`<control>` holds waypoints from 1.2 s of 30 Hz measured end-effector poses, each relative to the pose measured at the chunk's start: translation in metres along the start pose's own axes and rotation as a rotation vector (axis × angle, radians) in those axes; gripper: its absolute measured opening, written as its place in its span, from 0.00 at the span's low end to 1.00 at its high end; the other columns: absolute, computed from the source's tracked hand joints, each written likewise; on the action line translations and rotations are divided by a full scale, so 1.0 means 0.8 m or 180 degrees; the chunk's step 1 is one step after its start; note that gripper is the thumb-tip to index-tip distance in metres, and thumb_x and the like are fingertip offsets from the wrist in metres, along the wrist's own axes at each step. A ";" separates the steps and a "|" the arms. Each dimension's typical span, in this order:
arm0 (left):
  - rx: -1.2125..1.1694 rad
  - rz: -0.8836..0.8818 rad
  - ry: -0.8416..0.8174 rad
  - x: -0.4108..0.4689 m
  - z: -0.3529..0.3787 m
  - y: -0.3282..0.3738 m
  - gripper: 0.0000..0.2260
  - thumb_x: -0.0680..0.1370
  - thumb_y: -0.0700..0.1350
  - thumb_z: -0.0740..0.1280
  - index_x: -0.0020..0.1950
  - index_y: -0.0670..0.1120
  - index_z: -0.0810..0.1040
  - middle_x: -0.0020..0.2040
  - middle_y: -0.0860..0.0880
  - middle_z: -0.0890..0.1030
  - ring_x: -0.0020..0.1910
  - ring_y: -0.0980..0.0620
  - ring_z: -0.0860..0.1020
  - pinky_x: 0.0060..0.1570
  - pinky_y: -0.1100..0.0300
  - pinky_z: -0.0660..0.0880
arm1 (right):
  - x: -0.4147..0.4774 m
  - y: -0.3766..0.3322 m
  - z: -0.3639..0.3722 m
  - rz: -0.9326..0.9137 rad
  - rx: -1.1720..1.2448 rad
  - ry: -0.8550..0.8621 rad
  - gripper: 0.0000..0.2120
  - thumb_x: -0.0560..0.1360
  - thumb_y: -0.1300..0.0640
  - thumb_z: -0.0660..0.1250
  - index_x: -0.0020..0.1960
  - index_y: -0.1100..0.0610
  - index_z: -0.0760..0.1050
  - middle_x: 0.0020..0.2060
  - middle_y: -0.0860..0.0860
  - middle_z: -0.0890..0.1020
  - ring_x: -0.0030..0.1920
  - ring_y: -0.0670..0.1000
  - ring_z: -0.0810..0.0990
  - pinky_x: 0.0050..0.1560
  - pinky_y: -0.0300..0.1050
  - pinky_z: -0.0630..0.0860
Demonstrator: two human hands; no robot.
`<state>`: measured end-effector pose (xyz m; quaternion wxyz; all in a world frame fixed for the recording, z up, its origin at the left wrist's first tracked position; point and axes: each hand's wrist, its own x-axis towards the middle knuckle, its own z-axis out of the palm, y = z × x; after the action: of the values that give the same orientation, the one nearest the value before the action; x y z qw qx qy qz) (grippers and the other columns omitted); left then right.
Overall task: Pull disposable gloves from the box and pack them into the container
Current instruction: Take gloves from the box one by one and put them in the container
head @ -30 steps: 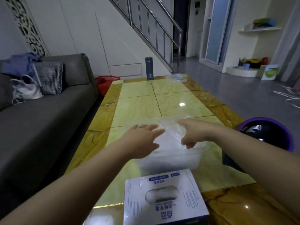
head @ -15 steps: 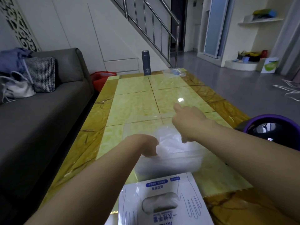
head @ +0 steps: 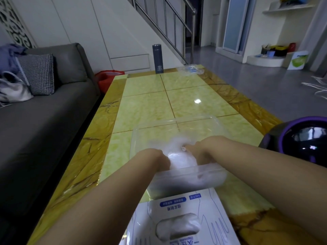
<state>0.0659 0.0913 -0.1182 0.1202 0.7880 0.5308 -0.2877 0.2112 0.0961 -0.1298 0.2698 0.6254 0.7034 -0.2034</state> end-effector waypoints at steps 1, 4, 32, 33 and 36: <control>-0.0024 0.0043 -0.0037 -0.002 -0.002 0.001 0.21 0.84 0.47 0.52 0.75 0.40 0.61 0.72 0.41 0.65 0.67 0.43 0.68 0.62 0.54 0.65 | -0.001 -0.001 0.000 0.0007 -0.0035 -0.0009 0.47 0.72 0.51 0.72 0.78 0.50 0.42 0.74 0.58 0.59 0.66 0.60 0.68 0.53 0.47 0.68; -0.0051 0.0348 -0.0063 -0.017 -0.011 -0.001 0.20 0.82 0.51 0.55 0.69 0.39 0.70 0.67 0.42 0.73 0.57 0.46 0.74 0.54 0.57 0.67 | -0.001 -0.002 -0.001 -0.0019 -0.0036 0.0006 0.47 0.72 0.50 0.72 0.78 0.50 0.43 0.74 0.57 0.59 0.67 0.59 0.67 0.56 0.48 0.69; -0.0946 0.0707 0.1016 -0.155 0.177 -0.005 0.15 0.80 0.56 0.57 0.62 0.53 0.77 0.75 0.47 0.54 0.75 0.47 0.48 0.70 0.47 0.58 | -0.135 -0.091 0.129 -0.1293 -0.0120 0.1532 0.10 0.78 0.53 0.63 0.54 0.48 0.82 0.42 0.46 0.68 0.44 0.52 0.73 0.34 0.43 0.62; -0.1007 0.0703 0.1020 -0.156 0.178 -0.003 0.15 0.80 0.55 0.57 0.61 0.51 0.77 0.75 0.47 0.53 0.76 0.47 0.46 0.71 0.48 0.57 | -0.134 -0.090 0.125 -0.1318 -0.0058 0.1550 0.09 0.76 0.53 0.66 0.54 0.48 0.81 0.42 0.46 0.69 0.44 0.53 0.74 0.35 0.43 0.62; -0.1114 0.0776 0.1073 -0.155 0.180 -0.003 0.16 0.81 0.53 0.58 0.64 0.48 0.74 0.76 0.46 0.51 0.76 0.48 0.43 0.72 0.51 0.54 | -0.137 -0.084 0.120 -0.1365 -0.0277 0.1647 0.11 0.76 0.52 0.67 0.57 0.45 0.79 0.44 0.46 0.68 0.43 0.51 0.71 0.36 0.44 0.61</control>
<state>-0.0168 -0.0740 -0.1616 0.1982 0.8501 0.4863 -0.0397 0.1648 -0.0571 -0.1379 0.0599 0.4819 0.8721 -0.0598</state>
